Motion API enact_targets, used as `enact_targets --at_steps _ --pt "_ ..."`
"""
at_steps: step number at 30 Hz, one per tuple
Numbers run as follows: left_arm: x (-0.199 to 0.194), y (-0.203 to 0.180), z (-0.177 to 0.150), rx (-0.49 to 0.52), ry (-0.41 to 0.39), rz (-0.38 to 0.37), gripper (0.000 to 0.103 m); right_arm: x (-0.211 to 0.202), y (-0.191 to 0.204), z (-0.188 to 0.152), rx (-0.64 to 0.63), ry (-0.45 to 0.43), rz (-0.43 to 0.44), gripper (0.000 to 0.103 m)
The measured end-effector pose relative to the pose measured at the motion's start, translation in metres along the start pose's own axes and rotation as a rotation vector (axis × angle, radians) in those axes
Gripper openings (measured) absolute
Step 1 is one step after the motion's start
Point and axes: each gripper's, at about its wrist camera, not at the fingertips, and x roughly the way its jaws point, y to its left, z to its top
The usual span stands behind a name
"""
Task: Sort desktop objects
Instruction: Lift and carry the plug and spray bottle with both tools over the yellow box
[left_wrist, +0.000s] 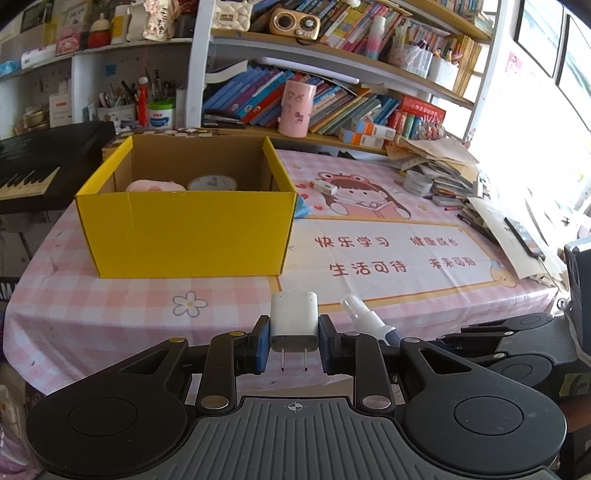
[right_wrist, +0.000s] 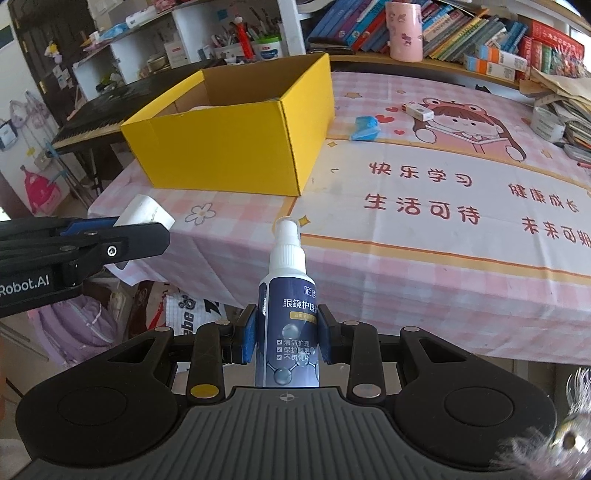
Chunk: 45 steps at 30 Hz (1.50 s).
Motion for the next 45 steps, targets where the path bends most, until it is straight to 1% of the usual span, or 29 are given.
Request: enact_targets --at_steps 15,20,25,31,37,45 --pt "-0.012 0.02 -0.003 -0.067 -0.036 0.06 0.025 0.005 0.018 0.007 -0.093 0.003 0.031 0.03" --pt "-0.015 0.025 0.003 -0.077 -0.061 0.079 0.025 0.005 0.022 0.017 -0.108 -0.01 0.05 0.03" --pt "-0.014 0.032 0.01 -0.107 -0.08 0.101 0.025 0.008 0.028 0.035 -0.107 -0.022 0.092 0.03" --pt "-0.012 0.046 0.023 -0.134 -0.108 0.152 0.025 0.014 0.036 0.059 -0.139 -0.044 0.145 0.03" --pt "-0.004 0.06 0.051 -0.157 -0.156 0.202 0.025 0.019 0.033 0.095 -0.15 -0.08 0.189 0.03" --pt "0.03 0.067 0.093 -0.163 -0.198 0.233 0.025 0.033 0.015 0.149 -0.149 -0.136 0.221 0.03"
